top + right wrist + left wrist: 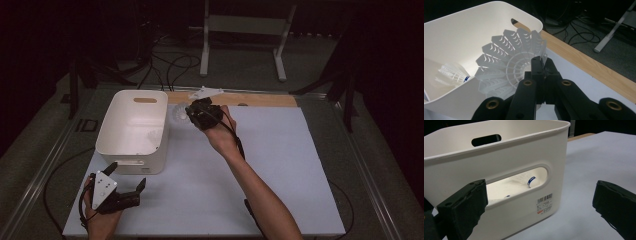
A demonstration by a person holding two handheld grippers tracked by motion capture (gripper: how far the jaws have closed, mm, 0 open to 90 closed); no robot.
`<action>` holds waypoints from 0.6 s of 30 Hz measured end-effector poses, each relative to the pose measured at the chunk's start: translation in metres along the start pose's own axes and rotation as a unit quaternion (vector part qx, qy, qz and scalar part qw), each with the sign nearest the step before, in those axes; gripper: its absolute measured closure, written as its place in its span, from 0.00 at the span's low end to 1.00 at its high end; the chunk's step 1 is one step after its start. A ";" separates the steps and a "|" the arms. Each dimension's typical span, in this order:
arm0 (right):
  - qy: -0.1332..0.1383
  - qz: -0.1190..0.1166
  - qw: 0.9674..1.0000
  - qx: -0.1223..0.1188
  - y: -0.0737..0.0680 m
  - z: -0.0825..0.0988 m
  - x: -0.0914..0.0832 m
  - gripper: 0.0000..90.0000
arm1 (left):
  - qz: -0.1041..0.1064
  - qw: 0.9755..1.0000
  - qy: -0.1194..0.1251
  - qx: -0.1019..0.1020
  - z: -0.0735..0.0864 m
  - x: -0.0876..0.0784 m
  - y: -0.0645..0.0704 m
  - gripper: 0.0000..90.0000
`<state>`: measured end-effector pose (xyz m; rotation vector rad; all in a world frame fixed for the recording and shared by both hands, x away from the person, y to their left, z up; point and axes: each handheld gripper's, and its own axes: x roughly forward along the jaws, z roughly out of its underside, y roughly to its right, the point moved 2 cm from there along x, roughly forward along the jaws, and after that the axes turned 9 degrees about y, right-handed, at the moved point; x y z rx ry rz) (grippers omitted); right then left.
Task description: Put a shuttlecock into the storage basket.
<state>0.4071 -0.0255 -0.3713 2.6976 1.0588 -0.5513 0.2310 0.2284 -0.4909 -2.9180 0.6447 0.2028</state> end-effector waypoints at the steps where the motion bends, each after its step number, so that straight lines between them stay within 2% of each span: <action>1: 0.000 0.001 1.000 -0.001 0.000 0.000 0.000 0.99 | 0.000 1.000 0.000 0.000 0.000 0.000 0.000 0.00; 18: 0.005 -0.012 1.000 -0.003 -0.008 -0.004 0.004 0.99 | -0.001 1.000 -0.002 0.002 0.000 -0.001 0.000 0.00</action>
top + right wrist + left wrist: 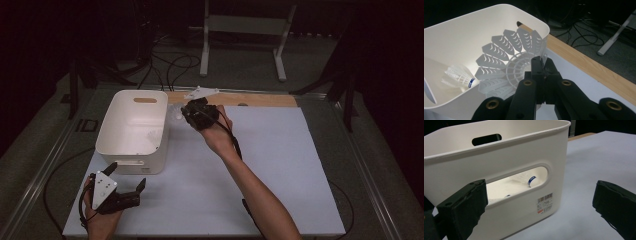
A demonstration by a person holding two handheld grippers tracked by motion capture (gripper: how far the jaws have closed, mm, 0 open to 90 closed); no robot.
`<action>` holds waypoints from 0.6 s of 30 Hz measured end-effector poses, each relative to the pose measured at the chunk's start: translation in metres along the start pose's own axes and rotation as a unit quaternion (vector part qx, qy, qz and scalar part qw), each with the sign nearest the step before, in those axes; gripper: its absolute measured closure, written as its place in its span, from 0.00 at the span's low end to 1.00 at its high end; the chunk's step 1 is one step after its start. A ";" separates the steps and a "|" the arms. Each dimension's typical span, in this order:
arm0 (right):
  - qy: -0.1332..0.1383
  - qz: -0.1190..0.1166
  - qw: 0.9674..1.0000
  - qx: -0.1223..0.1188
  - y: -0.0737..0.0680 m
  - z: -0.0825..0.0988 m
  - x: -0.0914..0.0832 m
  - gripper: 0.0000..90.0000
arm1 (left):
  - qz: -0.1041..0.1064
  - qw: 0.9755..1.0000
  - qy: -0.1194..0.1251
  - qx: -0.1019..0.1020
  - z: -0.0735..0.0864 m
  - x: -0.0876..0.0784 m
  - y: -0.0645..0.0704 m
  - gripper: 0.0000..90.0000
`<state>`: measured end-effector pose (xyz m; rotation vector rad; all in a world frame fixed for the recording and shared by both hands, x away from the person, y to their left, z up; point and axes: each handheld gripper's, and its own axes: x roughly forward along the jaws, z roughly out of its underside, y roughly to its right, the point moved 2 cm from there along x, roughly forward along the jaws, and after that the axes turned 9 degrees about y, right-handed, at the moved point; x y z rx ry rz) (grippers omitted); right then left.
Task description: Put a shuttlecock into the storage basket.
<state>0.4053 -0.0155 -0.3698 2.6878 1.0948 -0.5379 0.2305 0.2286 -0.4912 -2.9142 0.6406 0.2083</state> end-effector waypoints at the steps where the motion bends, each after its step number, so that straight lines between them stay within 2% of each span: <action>1: 0.000 -0.001 1.000 0.000 0.000 0.000 0.000 0.99 | 0.000 1.000 0.000 0.000 0.000 0.000 0.000 0.00; 18: 0.012 -0.017 1.000 0.002 -0.005 -0.002 0.002 0.99 | -0.001 1.000 0.000 0.001 0.000 0.000 0.000 0.00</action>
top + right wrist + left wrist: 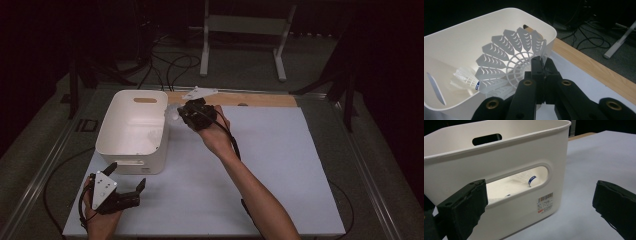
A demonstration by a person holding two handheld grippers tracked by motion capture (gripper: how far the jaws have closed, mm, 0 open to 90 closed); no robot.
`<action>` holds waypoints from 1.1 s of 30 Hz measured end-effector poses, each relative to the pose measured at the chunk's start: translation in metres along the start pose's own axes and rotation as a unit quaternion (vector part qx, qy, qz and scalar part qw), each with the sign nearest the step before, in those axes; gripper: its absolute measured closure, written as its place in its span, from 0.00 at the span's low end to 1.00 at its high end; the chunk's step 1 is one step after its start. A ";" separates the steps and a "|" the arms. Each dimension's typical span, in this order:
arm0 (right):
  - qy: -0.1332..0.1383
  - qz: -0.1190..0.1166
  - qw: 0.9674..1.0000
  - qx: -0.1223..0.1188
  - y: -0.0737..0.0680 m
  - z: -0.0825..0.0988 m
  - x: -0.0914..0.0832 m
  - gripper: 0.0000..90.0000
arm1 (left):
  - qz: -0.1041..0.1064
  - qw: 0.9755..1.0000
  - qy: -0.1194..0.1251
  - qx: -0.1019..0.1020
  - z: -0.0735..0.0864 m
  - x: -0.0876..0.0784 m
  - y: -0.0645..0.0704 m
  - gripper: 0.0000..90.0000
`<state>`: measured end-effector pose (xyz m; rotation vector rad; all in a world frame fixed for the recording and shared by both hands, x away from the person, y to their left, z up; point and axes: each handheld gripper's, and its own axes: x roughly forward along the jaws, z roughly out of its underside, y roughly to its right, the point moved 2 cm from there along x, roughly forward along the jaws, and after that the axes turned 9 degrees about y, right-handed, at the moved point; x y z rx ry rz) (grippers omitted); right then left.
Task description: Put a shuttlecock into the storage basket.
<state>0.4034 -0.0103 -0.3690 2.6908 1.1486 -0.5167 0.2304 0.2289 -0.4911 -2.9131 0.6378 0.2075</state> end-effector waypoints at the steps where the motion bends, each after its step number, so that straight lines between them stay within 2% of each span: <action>1: 0.000 0.000 1.000 -0.001 0.000 0.000 0.000 0.99 | 0.000 1.000 0.000 0.000 0.000 0.000 0.000 0.00; 33: 0.004 -0.017 1.000 -0.002 -0.012 -0.006 0.003 0.99 | 0.000 1.000 0.001 -0.002 0.000 -0.001 0.000 0.00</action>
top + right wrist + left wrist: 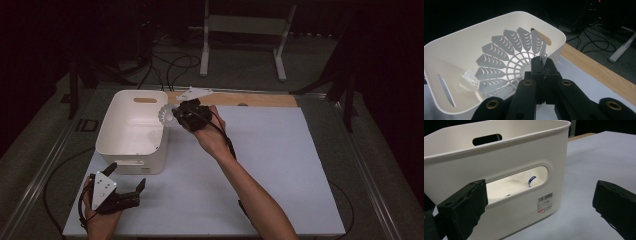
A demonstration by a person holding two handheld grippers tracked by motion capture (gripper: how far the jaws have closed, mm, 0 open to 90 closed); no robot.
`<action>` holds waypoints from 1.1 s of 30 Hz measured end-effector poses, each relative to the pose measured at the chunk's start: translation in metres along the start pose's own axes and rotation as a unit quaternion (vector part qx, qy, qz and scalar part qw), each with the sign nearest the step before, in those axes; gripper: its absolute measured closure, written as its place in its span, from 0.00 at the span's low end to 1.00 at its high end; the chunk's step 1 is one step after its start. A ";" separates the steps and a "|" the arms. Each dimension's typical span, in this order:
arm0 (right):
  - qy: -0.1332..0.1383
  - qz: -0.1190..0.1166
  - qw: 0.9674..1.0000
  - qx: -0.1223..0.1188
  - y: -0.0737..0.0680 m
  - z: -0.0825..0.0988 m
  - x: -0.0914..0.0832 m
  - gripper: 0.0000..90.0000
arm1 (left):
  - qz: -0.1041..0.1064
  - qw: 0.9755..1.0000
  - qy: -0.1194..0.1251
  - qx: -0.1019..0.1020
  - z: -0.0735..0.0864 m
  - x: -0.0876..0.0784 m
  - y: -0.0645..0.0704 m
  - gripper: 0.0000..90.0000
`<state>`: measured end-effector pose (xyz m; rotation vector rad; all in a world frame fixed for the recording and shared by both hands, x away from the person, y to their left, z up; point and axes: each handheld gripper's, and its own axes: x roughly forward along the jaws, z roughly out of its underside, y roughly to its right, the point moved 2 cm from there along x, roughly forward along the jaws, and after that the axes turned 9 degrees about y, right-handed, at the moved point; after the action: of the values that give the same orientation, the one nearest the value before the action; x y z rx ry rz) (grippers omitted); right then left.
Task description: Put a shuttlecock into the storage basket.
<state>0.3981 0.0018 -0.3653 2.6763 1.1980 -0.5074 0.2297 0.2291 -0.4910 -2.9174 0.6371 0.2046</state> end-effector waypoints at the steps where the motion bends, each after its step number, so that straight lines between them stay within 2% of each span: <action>1: 0.001 0.000 1.000 -0.003 0.000 0.000 0.000 0.99 | 0.000 1.000 0.000 0.000 0.000 0.000 0.000 0.00; 23: 0.011 -0.016 1.000 -0.008 -0.015 -0.009 0.008 0.99 | 0.001 1.000 -0.001 0.000 0.000 0.000 0.000 0.00; 33: 0.006 -0.025 1.000 -0.010 -0.020 -0.010 0.011 0.99 | 0.001 1.000 -0.001 0.001 0.000 0.000 0.000 0.00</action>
<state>0.3925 0.0260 -0.3601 2.6429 1.2706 -0.4847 0.2296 0.2295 -0.4911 -2.9155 0.6390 0.2060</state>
